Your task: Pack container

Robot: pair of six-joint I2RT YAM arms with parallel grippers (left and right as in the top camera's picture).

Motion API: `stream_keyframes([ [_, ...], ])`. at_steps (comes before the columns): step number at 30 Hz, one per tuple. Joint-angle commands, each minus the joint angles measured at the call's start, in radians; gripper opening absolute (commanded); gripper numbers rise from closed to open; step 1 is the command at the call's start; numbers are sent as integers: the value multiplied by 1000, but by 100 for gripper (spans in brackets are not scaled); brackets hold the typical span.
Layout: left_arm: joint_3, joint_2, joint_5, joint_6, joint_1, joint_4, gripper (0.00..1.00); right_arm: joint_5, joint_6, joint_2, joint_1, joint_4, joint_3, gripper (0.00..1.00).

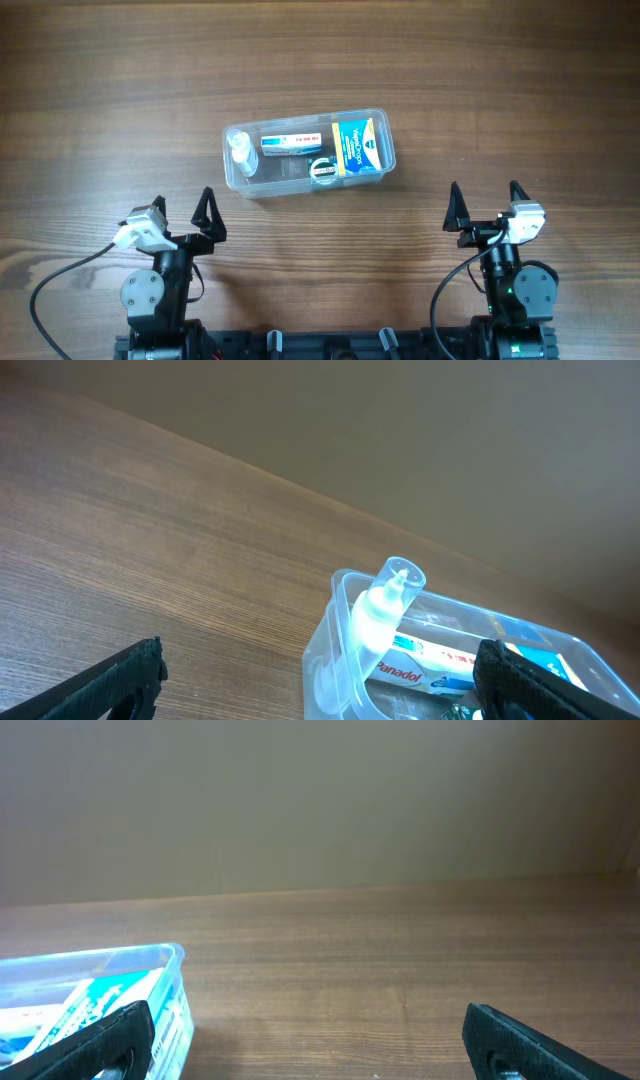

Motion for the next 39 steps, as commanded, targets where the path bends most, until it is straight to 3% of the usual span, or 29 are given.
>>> stream_keyframes([
  [1, -6, -4, 12, 5, 6, 2, 100, 9, -32, -18, 1, 11, -4, 100],
  [39, -6, -4, 12, 5, 6, 2, 100, 9, -47, -18, 2, 11, -4, 100],
])
